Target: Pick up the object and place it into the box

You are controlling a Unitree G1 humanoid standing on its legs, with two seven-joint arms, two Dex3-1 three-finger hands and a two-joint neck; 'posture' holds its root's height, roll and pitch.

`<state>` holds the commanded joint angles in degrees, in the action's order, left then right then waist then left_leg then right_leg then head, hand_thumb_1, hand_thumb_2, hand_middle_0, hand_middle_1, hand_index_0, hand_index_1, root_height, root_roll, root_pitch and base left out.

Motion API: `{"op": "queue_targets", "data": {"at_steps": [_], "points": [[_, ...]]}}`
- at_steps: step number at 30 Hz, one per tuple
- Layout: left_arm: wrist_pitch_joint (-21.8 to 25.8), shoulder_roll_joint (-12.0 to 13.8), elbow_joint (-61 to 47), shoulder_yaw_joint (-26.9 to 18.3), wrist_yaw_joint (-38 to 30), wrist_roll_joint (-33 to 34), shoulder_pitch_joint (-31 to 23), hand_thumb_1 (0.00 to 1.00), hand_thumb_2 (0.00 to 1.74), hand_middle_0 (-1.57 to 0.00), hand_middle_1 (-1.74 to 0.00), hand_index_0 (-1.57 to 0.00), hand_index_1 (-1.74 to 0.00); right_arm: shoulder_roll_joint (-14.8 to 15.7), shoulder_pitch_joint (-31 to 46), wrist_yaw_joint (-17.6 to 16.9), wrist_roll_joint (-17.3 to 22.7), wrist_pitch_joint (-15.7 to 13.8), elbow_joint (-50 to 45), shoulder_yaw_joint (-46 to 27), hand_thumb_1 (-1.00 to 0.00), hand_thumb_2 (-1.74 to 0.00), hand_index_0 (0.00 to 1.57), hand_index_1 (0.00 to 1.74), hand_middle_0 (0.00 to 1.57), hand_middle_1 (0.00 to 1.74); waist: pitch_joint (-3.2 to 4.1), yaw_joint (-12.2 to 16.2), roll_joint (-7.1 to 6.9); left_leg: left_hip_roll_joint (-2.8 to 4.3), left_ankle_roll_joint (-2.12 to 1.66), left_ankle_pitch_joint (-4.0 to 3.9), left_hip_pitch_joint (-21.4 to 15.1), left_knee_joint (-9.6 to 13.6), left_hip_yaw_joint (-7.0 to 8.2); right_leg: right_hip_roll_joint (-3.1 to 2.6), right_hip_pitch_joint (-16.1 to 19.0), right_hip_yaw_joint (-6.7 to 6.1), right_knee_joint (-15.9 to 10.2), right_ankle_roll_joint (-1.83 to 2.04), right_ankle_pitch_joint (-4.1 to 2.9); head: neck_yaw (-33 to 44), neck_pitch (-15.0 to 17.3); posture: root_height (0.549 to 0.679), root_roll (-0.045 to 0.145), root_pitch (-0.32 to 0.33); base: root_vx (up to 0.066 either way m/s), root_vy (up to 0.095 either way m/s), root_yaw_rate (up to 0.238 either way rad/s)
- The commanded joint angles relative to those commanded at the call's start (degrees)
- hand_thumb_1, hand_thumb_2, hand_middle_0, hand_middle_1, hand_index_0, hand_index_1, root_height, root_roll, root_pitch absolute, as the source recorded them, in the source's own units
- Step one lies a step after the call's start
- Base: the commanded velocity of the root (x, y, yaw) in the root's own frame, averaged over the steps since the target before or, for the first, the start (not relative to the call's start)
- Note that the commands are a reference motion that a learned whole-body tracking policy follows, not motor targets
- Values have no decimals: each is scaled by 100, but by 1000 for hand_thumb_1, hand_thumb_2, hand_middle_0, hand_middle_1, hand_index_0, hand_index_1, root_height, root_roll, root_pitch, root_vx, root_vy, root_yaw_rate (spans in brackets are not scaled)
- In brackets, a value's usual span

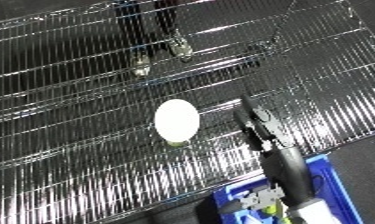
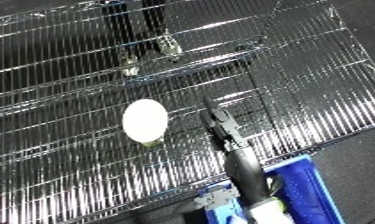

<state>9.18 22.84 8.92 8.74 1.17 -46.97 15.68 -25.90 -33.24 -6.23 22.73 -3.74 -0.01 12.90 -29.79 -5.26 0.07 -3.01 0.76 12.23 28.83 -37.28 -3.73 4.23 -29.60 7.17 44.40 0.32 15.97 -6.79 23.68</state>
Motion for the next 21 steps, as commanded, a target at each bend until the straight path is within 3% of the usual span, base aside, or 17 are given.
{"op": "queue_targets", "data": {"at_steps": [10,21], "points": [[11,52,-120,91,79,72,-19,1000,1740,-1570,-1740,-1570,-1740,-45,-229,-300,-50,-135,295,117,0,0,0,0,0,0,0,-146,82,-120,95,222,461,-535,28,76,-392,51,406,-20,91,-281,-210,629,44,97,42,12,79],[14,20,-341,266,-46,89,83,1000,1740,-1570,-1740,-1570,-1740,-211,-498,-594,-155,-241,409,129,0,0,0,0,0,0,0,-173,231,-209,209,514,1325,-1280,140,57,-1325,-2,1140,-37,257,-479,-700,607,33,161,-4,31,33]]}}
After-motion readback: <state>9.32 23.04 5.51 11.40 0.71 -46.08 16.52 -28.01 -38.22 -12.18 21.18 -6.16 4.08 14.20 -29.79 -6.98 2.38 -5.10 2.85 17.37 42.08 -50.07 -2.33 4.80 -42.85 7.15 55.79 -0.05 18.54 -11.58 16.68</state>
